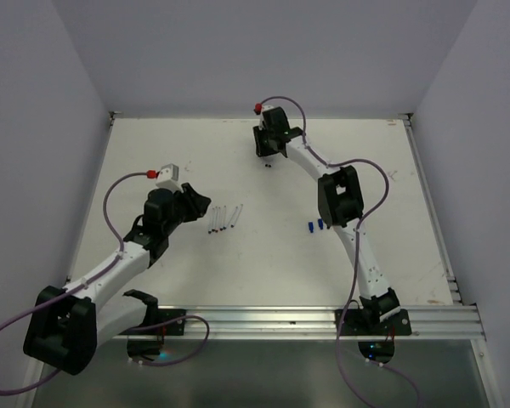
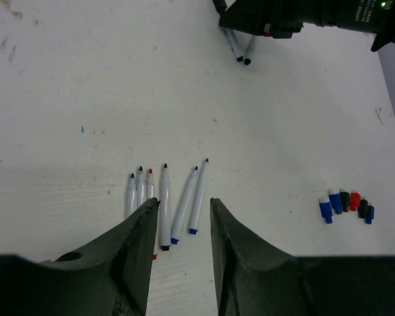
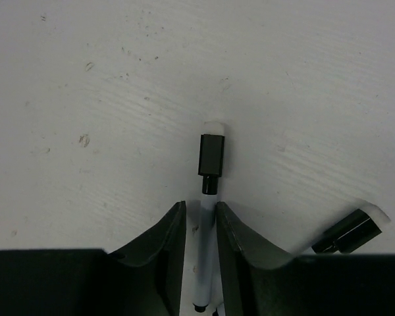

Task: Open the pen caps

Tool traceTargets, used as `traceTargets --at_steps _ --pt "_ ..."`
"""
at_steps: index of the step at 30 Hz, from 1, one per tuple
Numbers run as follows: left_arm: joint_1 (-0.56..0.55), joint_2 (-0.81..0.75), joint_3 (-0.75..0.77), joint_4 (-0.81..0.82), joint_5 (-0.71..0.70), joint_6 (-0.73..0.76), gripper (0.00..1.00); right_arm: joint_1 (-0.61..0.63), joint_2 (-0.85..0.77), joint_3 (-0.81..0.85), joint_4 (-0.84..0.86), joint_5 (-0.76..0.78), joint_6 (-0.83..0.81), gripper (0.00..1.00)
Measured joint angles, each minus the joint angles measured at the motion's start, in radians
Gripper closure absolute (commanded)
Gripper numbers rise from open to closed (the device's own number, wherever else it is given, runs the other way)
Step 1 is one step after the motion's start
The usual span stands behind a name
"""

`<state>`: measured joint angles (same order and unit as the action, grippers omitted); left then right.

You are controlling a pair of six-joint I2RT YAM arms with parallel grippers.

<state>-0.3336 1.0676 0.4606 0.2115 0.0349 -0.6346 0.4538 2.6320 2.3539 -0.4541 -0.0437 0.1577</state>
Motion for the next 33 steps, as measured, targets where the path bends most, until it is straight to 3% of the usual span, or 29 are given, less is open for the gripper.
traceTargets --at_steps 6,12,18,21,27,33 --pt "0.0 -0.039 0.006 -0.041 -0.012 0.001 0.6 0.06 0.021 0.043 -0.05 0.14 -0.074 1.0" --pt "0.0 -0.078 0.007 -0.072 -0.004 0.011 0.61 0.109 0.018 0.032 -0.047 0.207 -0.079 1.0" --pt "0.002 -0.086 0.003 -0.019 0.154 0.026 0.63 0.101 -0.42 -0.675 0.222 0.016 0.079 1.0" --pt "0.002 -0.103 -0.022 0.045 0.237 0.023 0.62 0.099 -0.667 -0.942 0.363 -0.101 0.206 1.0" --pt "0.001 -0.112 -0.071 0.219 0.431 -0.033 0.62 0.104 -1.041 -1.279 0.72 -0.288 0.449 1.0" --pt "-0.01 -0.095 -0.152 0.509 0.569 -0.183 0.67 0.128 -1.186 -1.506 0.953 -0.381 0.605 1.0"
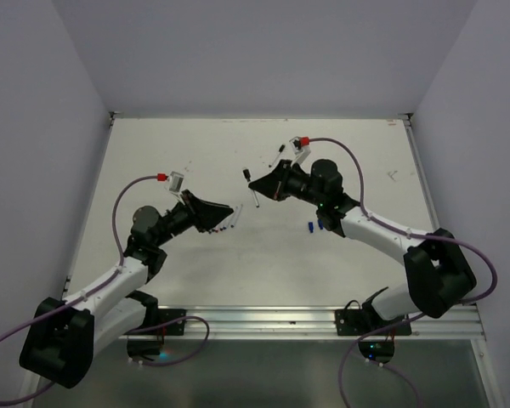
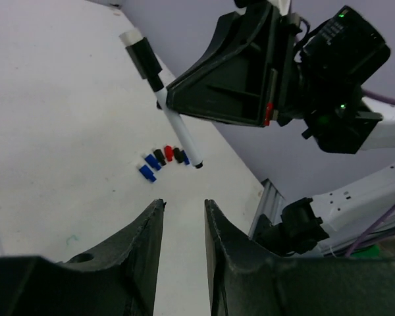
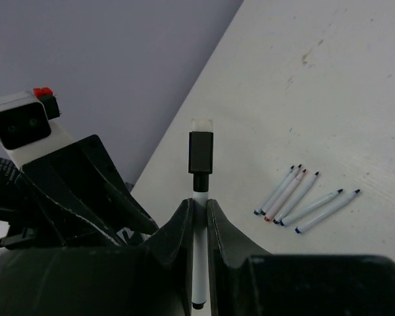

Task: Open the pen caps

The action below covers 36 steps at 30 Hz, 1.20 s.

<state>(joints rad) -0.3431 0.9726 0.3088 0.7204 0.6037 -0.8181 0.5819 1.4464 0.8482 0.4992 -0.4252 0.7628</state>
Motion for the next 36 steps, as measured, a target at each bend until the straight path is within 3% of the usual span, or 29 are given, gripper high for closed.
traceTargets --at_steps 9,29,32,35,36 --pt "-0.047 0.068 -0.023 0.259 0.063 -0.136 0.66 0.093 -0.061 -0.058 0.091 -0.019 0.058 1.0" --pt "-0.137 0.21 0.002 0.396 0.043 -0.22 0.67 0.146 -0.07 -0.104 0.218 0.007 0.117 1.0" --pt "-0.14 0.229 0.01 0.417 0.043 -0.235 0.73 0.151 -0.07 -0.106 0.223 0.013 0.119 1.0" --pt "-0.142 0.241 0.02 0.422 0.042 -0.251 0.98 0.153 -0.07 -0.111 0.237 0.014 0.121 1.0" --pt "-0.142 0.246 0.021 0.42 0.039 -0.257 1.0 0.154 -0.072 -0.112 0.244 0.015 0.118 1.0"
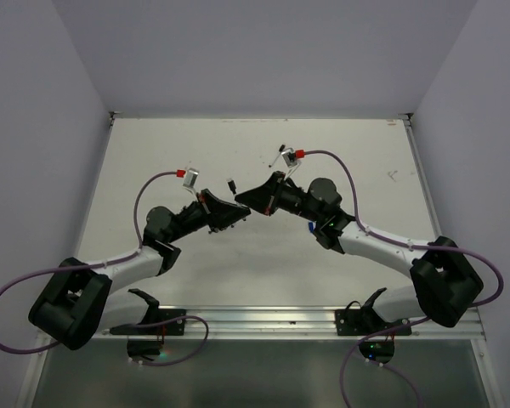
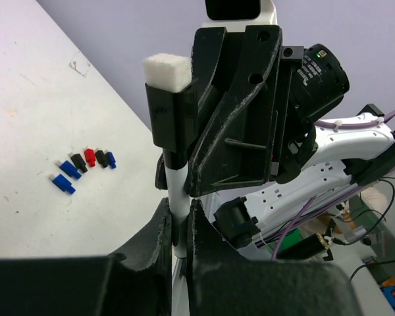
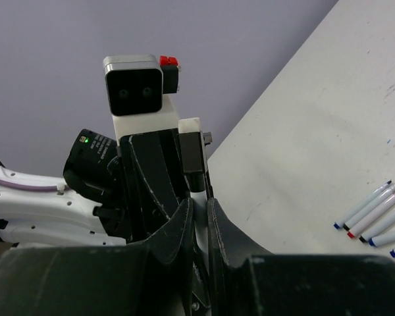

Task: Open the pen caps

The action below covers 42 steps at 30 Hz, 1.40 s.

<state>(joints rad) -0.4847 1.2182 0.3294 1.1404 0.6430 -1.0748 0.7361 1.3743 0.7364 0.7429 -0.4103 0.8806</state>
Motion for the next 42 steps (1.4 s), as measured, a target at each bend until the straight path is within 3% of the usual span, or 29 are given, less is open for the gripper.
traceTargets --at_steps 2,8,13,23,27,31,34,38,42 --pt "0.0 0.002 0.001 0.0 -0.001 -0.005 1.0 -0.001 -0.001 -0.001 -0.002 0.0 -0.003 0.95" --pt "-0.001 -0.005 0.024 -0.081 0.03 0.032 1.0 0.004 -0.036 0.029 -0.145 0.029 -0.073 0.54" --pt "-0.002 -0.054 0.056 -0.196 0.072 0.105 1.0 0.005 -0.037 0.134 -0.317 0.037 -0.177 0.51" --pt "-0.003 -0.095 0.084 -0.371 0.085 0.208 1.0 0.005 0.018 0.258 -0.432 0.033 -0.266 0.63" --pt "-0.01 -0.089 0.105 -0.421 0.089 0.23 1.0 0.005 0.059 0.289 -0.446 0.003 -0.279 0.76" --pt "-0.009 -0.081 0.119 -0.451 0.098 0.25 1.0 0.004 0.092 0.318 -0.457 -0.03 -0.291 1.0" --pt "-0.009 -0.084 0.133 -0.5 0.088 0.278 1.0 0.002 0.099 0.326 -0.472 -0.034 -0.302 1.0" --pt "-0.029 -0.136 0.167 -0.669 -0.031 0.356 1.0 0.005 0.097 0.326 -0.499 0.037 -0.308 1.0" --pt "-0.085 -0.201 0.229 -0.895 -0.283 0.437 1.0 0.06 0.091 0.348 -0.571 0.299 -0.28 1.0"
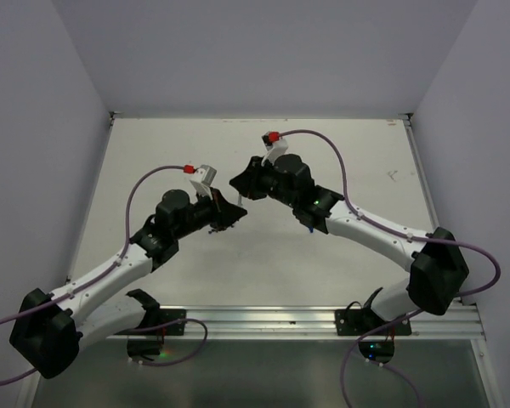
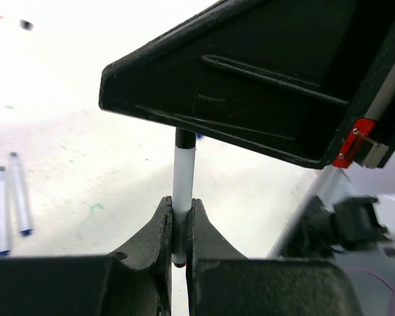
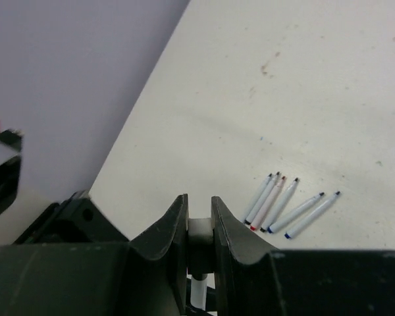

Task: Open the pen caps

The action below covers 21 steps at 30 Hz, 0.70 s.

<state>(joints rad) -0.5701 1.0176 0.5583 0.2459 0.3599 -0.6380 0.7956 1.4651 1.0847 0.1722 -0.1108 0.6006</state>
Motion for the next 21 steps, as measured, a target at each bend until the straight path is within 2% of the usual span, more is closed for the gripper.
traceTargets --at_steps 3,6,9,12,15,18,21 --pt "-0.057 -0.019 0.053 -0.112 -0.2 0.042 1.0 0.05 0.039 0.104 -0.154 0.24 0.064 1.0" --pt "-0.088 0.011 0.113 -0.182 -0.335 0.083 1.0 0.071 0.1 0.19 -0.242 0.398 0.124 1.0" --pt "-0.092 0.053 0.128 -0.198 -0.352 0.117 1.0 0.074 0.14 0.216 -0.274 0.454 0.151 1.0" --pt "-0.066 0.074 0.109 -0.185 -0.236 0.142 1.0 0.069 0.135 0.165 -0.24 0.424 0.132 1.0" --pt "-0.002 0.076 0.043 -0.077 -0.021 0.112 1.0 0.011 0.09 0.049 -0.109 0.213 0.108 1.0" --pt "0.04 0.091 0.0 0.053 0.145 0.027 1.0 -0.088 0.061 -0.068 0.1 -0.128 0.119 1.0" --pt "0.058 0.138 -0.032 0.259 0.304 -0.112 1.0 -0.158 0.049 -0.142 0.322 -0.412 0.163 1.0"
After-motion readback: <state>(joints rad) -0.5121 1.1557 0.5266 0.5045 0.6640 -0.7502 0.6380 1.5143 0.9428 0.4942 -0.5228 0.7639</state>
